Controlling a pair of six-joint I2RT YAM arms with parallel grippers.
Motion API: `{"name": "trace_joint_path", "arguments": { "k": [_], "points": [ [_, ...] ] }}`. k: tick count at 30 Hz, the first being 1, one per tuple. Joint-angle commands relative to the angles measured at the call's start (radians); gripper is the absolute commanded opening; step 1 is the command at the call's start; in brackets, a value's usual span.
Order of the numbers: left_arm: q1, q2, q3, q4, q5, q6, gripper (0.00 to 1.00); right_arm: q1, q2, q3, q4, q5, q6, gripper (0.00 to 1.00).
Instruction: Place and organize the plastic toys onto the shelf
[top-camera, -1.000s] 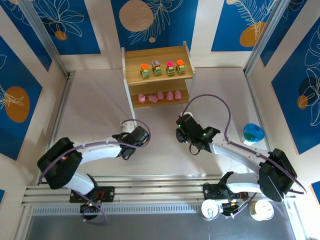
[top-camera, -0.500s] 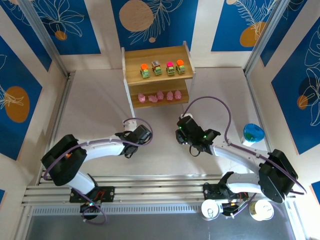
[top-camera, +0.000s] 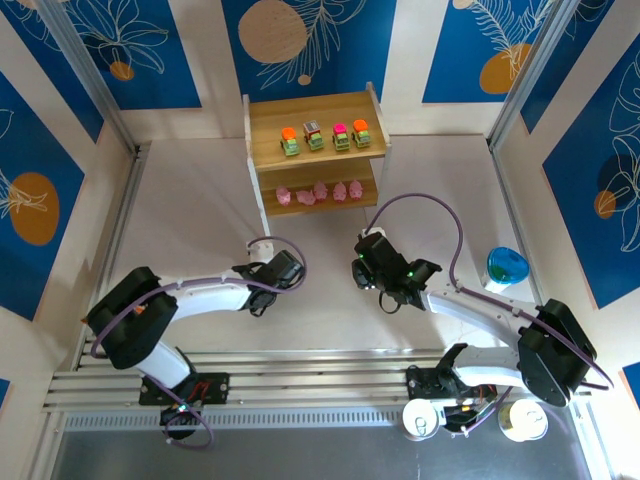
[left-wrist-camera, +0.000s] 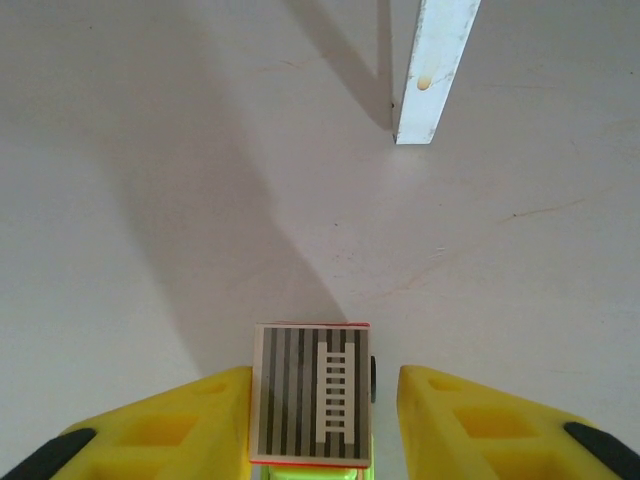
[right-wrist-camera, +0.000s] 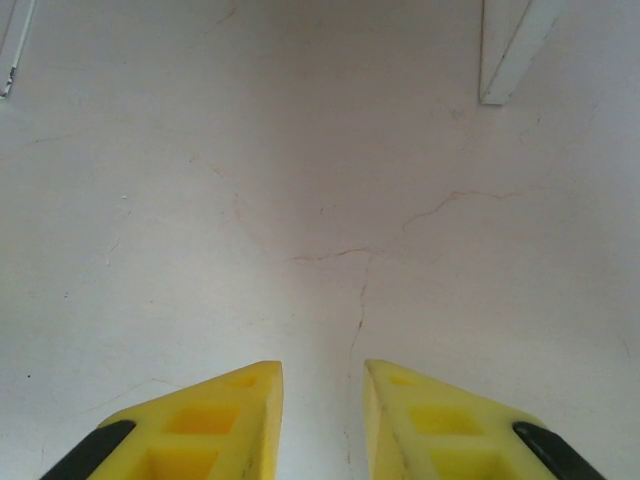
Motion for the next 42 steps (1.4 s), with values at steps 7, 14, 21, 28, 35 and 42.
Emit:
{"name": "trace_joint_path", "arguments": {
  "k": [7,14,21,28,35,42],
  "points": [
    [0.010,0.006,0.017,-0.017,-0.003,0.008,0.37,-0.005,-0.019,-0.011,0.013,-0.012,-0.004,0.25],
    [0.019,0.011,0.013,-0.014,0.000,0.012,0.36,-0.004,-0.018,-0.012,0.015,-0.012,-0.004,0.24],
    [0.031,0.009,-0.002,-0.002,0.006,0.013,0.33,-0.005,-0.015,-0.013,0.017,-0.012,-0.004,0.24],
    [0.042,0.017,-0.003,0.014,0.023,0.030,0.26,-0.005,-0.018,-0.014,0.017,-0.013,-0.004,0.24],
    [0.043,0.003,-0.003,0.024,0.041,0.055,0.23,-0.005,-0.016,-0.017,0.020,-0.011,-0.004,0.24],
    [0.042,-0.081,0.007,-0.030,0.048,0.077,0.23,-0.005,-0.013,-0.019,0.021,-0.007,-0.004,0.24]
  ]
}}
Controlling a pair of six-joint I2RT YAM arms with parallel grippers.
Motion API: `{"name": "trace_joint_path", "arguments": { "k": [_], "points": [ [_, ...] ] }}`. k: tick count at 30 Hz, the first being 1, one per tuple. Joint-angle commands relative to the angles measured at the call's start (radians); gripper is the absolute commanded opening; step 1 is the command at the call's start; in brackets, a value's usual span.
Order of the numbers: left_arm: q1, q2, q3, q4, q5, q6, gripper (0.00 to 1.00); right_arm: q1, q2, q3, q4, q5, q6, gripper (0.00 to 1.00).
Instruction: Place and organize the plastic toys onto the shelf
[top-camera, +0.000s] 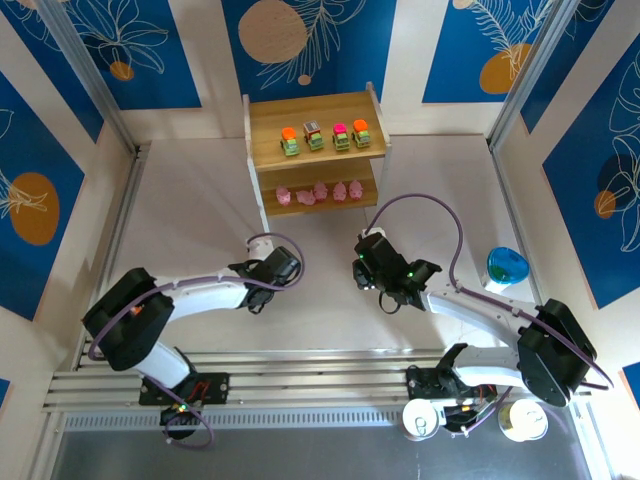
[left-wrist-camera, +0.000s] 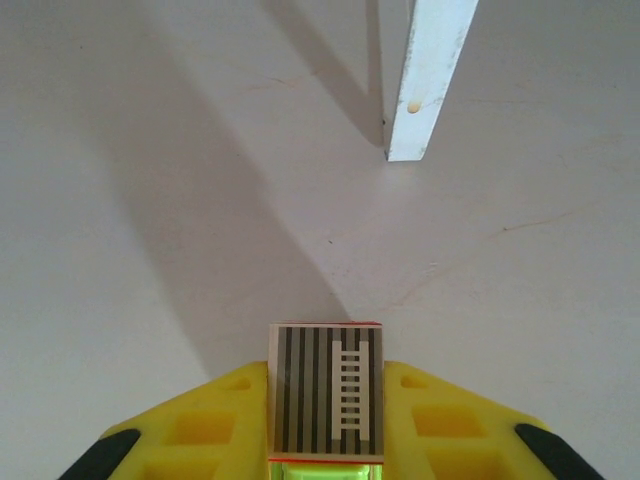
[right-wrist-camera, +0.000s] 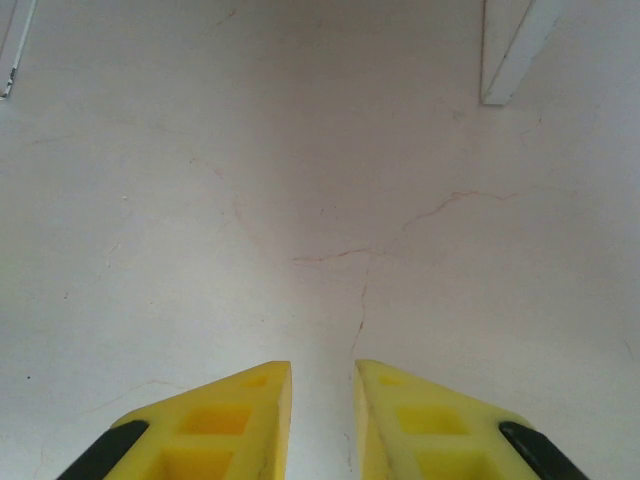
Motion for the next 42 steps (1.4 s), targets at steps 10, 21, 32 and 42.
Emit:
{"name": "trace_joint_path", "arguments": {
  "k": [10,21,32,42],
  "points": [
    [0.006,-0.083,0.040,-0.106,0.029,0.052,0.25,-0.005,-0.011,-0.017,0.013,-0.009,-0.003,0.24],
    [0.005,-0.045,0.015,-0.032,0.107,0.067,0.25,-0.005,-0.008,-0.018,0.017,-0.013,0.001,0.24],
    [-0.029,-0.179,0.178,-0.270,0.066,0.103,0.25,-0.005,-0.016,-0.019,0.014,-0.004,0.002,0.24],
    [-0.076,-0.247,0.433,-0.514,0.022,0.128,0.25,-0.005,-0.036,-0.021,0.008,-0.007,0.005,0.24]
  ]
}}
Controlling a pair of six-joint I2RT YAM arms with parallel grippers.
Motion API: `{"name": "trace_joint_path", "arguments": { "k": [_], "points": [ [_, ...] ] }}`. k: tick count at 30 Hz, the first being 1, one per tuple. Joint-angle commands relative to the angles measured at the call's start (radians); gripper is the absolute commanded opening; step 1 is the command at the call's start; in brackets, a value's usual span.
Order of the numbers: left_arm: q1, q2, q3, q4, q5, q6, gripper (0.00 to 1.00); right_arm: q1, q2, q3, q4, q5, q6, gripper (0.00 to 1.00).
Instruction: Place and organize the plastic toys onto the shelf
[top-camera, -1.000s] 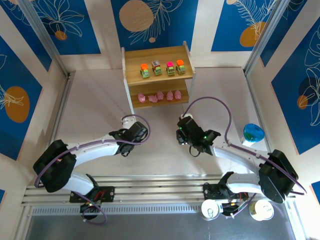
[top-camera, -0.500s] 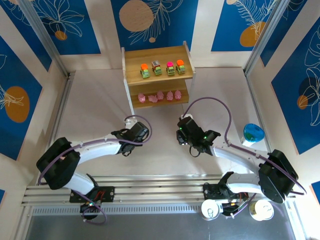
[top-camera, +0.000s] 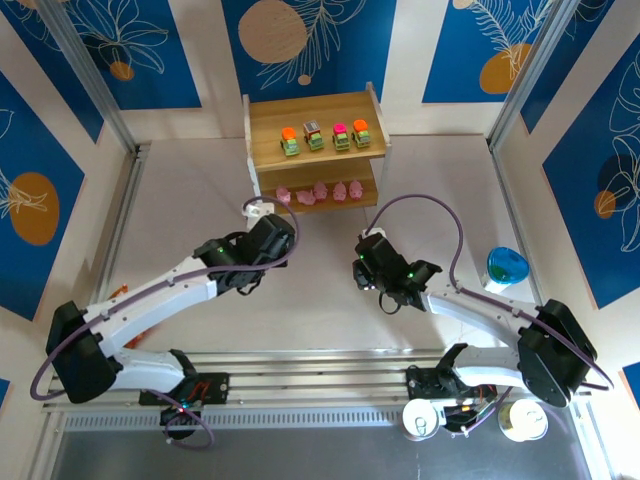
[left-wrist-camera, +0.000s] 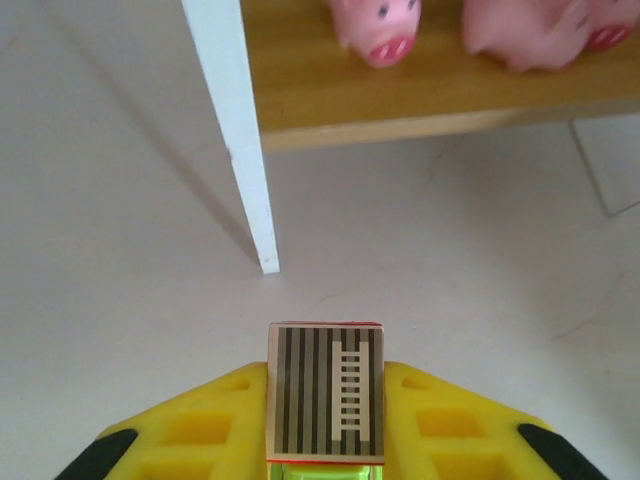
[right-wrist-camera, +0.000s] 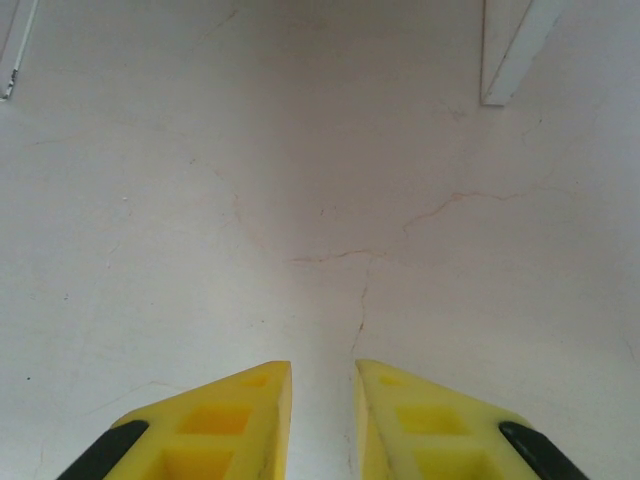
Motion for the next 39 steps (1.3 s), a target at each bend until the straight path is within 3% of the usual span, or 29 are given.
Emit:
{"name": "trace_joint_path", "arguments": {
  "k": [1,9,23,39],
  "points": [
    [-0.018,-0.016,0.091,-0.143,-0.032,0.029,0.25,-0.005,-0.032,-0.014,-0.002,-0.006,0.005,0.24],
    [-0.024,0.000,0.347,-0.274,-0.057,0.102,0.25,-0.006,-0.039,-0.015,-0.004,-0.006,0.008,0.24],
    [0.021,0.216,0.879,-0.406,-0.097,0.270,0.27,-0.008,-0.044,-0.018,-0.005,-0.010,0.011,0.24],
    [0.205,0.383,1.077,-0.376,0.011,0.317,0.27,-0.014,-0.051,-0.023,-0.004,-0.014,0.011,0.24]
  ]
}}
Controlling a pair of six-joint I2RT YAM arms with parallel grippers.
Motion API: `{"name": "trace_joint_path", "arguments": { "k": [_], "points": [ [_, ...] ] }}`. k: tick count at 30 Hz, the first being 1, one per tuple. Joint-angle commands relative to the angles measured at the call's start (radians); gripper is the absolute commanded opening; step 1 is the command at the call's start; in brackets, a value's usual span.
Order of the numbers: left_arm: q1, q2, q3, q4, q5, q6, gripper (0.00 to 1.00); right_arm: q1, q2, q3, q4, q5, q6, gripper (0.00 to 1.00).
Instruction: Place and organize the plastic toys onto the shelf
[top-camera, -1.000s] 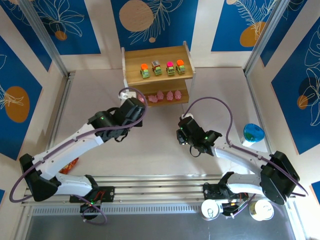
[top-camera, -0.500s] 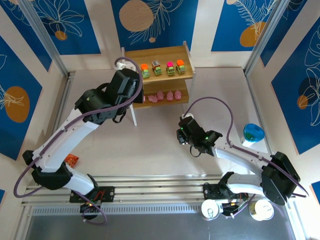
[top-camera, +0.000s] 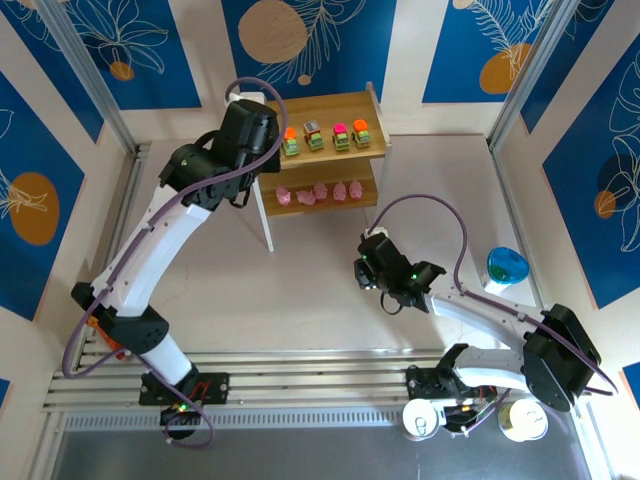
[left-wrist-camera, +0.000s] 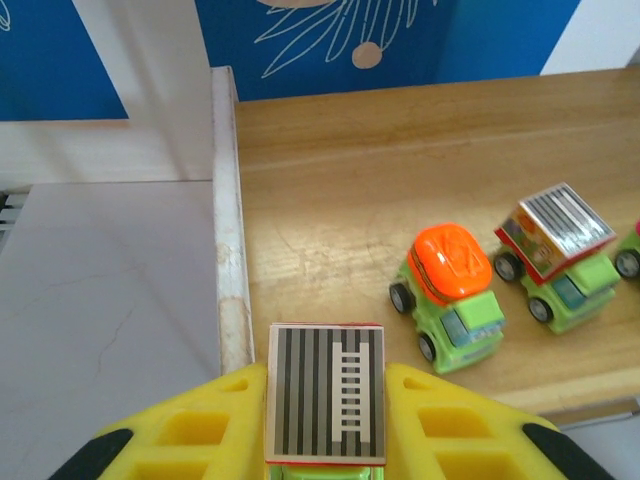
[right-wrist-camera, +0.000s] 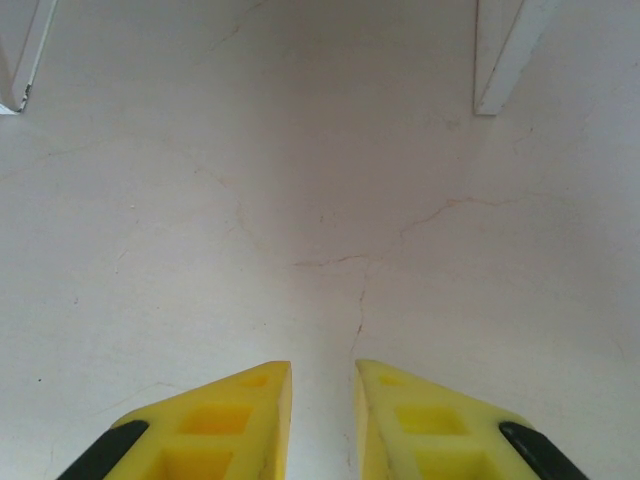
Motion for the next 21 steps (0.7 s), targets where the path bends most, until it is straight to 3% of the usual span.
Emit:
{"name": "trace_joint_path", "arguments": {
  "k": [1,21],
  "points": [
    [0.026,0.030,0.056,0.002,0.041,0.027,0.27,-0.007,-0.023,-0.016,-0.002,-0.015,0.010,0.24],
    [0.069,0.129,0.082,0.044,0.042,0.030,0.30,-0.016,-0.015,-0.020,0.004,-0.023,0.012,0.24]
  ]
}}
